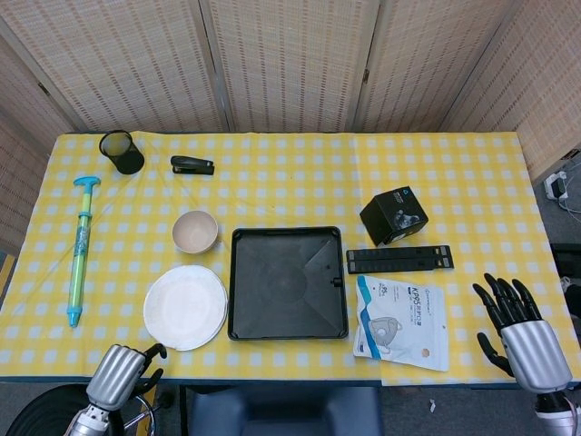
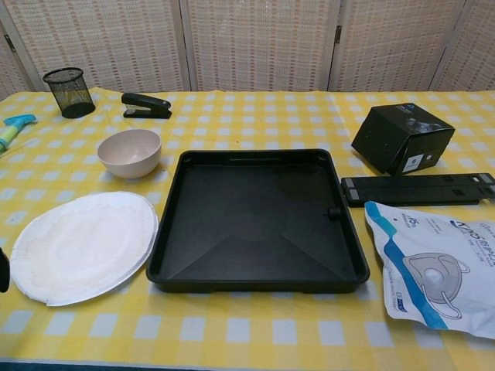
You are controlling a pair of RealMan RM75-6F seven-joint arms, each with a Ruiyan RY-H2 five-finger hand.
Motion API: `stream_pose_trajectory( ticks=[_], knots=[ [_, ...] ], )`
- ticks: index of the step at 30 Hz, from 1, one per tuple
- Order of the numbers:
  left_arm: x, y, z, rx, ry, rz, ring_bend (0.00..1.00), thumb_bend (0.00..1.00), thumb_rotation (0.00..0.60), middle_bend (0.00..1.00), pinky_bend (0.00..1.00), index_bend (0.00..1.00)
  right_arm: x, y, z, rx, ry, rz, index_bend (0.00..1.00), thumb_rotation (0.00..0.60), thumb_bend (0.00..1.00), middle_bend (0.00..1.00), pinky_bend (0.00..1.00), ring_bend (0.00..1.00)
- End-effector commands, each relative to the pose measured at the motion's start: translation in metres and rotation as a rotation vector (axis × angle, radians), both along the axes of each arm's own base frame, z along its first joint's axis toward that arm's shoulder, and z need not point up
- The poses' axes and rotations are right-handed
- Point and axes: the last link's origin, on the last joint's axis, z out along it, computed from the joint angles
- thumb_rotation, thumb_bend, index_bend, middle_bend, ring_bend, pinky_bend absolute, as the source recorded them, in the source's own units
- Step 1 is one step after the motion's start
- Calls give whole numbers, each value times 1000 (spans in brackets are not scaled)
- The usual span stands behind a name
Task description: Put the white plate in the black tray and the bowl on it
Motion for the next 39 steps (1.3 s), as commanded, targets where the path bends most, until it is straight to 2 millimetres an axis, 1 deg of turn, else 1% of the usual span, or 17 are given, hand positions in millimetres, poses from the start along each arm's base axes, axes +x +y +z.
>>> stream_pose_trajectory(
  ticks=[1,7,11,19,29,39],
  knots=[
    [-1,2,-7,11,-5,10,1000,365,600,1000,1000,496,0,0,1,-1,-1,-2,0,600,422,0,0,0],
    [2,6,-21,132,-24,-14,1000,327,600,1000,1000,493,-1,0,4,-11,-7,-5,0,600,422,0,0,0],
    [1,10,-30,163,-36,-2,1000,314,600,1000,1000,496,-1,-1,4,-11,-6,-9,0,600,422,0,0,0],
    [1,18,-49,121,-23,10,1000,299,600,1000,1000,477,-2,-3,4,-17,-6,-18,0,600,423,0,0,0],
    [12,26,-69,85,-17,-6,1000,300,600,1000,1000,472,-4,-6,6,-21,-7,-30,0,600,423,0,0,0],
    [14,32,-82,69,-19,12,1000,300,600,1000,1000,476,-4,-6,7,-27,-11,-35,0,600,422,0,0,0]
  ],
)
